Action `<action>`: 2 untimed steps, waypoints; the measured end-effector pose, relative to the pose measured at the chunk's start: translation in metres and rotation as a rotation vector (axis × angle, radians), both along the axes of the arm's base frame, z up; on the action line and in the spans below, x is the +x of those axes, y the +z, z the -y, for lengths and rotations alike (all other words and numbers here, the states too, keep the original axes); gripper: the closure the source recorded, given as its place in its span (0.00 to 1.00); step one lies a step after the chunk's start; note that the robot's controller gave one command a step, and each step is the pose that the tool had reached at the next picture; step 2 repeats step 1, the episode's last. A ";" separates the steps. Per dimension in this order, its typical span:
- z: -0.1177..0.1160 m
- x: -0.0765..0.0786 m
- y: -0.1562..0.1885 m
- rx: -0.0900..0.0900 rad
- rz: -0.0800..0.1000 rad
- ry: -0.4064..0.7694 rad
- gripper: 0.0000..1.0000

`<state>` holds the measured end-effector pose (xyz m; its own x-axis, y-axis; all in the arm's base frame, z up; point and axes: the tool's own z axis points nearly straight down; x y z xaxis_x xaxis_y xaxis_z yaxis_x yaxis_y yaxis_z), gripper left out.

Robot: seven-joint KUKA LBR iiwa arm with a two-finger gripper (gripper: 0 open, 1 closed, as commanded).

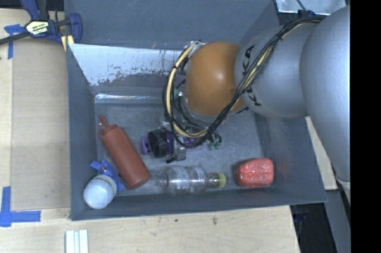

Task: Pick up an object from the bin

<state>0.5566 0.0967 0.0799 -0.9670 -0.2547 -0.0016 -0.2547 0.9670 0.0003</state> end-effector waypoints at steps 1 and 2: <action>-0.015 -0.003 0.134 0.000 0.000 -0.041 1.00; -0.015 -0.003 0.134 0.000 0.000 -0.041 1.00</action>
Offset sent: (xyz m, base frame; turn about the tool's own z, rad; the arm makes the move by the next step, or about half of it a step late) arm 0.0000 0.0000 0.0000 0.0000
